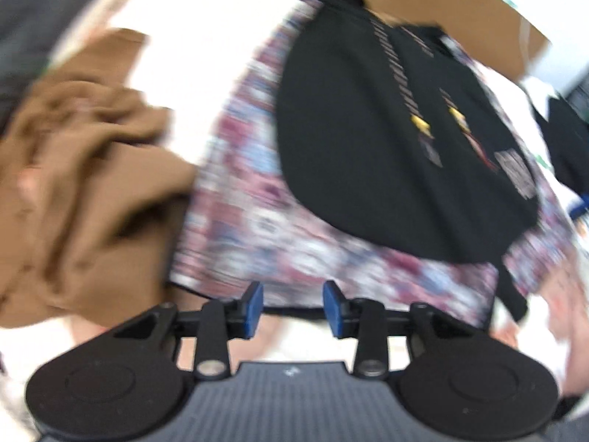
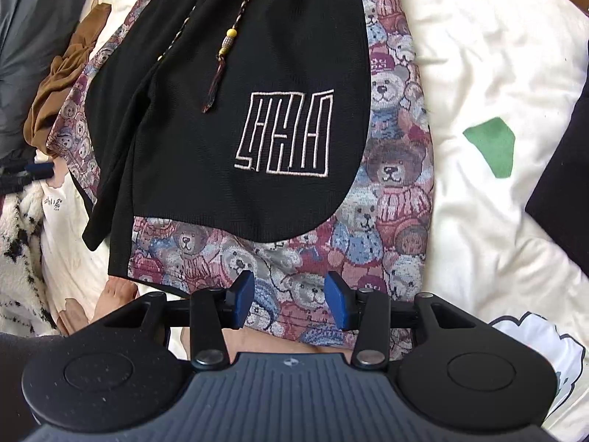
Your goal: Fold clothes
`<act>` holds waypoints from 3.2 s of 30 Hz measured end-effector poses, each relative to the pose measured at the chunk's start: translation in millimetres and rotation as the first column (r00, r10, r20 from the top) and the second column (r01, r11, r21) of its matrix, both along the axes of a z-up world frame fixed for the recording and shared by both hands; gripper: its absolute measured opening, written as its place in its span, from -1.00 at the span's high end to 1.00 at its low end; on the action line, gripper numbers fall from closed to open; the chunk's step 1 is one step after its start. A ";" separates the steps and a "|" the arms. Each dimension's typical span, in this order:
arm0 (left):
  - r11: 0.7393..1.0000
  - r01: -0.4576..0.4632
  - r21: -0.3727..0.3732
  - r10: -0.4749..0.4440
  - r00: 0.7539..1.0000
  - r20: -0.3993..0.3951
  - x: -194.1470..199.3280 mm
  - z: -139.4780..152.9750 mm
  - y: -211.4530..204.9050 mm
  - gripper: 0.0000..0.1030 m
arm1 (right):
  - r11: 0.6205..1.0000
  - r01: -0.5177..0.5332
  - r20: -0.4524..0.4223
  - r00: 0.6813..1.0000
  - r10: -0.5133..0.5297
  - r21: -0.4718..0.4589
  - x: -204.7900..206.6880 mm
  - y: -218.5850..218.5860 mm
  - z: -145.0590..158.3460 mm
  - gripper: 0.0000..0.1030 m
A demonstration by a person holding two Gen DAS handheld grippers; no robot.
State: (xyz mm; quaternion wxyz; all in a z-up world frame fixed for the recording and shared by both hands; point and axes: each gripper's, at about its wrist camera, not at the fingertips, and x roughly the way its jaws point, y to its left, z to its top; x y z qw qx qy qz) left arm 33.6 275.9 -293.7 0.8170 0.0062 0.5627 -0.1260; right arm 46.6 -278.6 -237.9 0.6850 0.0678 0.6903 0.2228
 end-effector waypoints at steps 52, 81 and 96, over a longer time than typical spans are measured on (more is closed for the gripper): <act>0.938 0.308 -0.159 -0.309 0.951 0.016 -8.4 -16.4 -95.7 -0.01 | 0.979 0.070 -0.101 0.991 -0.091 -0.189 -30.7 -59.8 -54.0 -0.23; 0.889 0.437 -0.137 -0.449 0.891 -0.071 -51.9 -48.7 -130.8 0.88 | 0.990 0.068 -0.068 0.995 -0.077 -0.122 -31.4 -65.3 -46.8 0.87; 0.953 0.282 -0.112 -0.284 0.959 -0.007 -20.9 6.4 -57.6 0.17 | 0.987 0.054 0.001 0.998 -0.055 -0.150 -8.8 -72.3 22.9 -0.10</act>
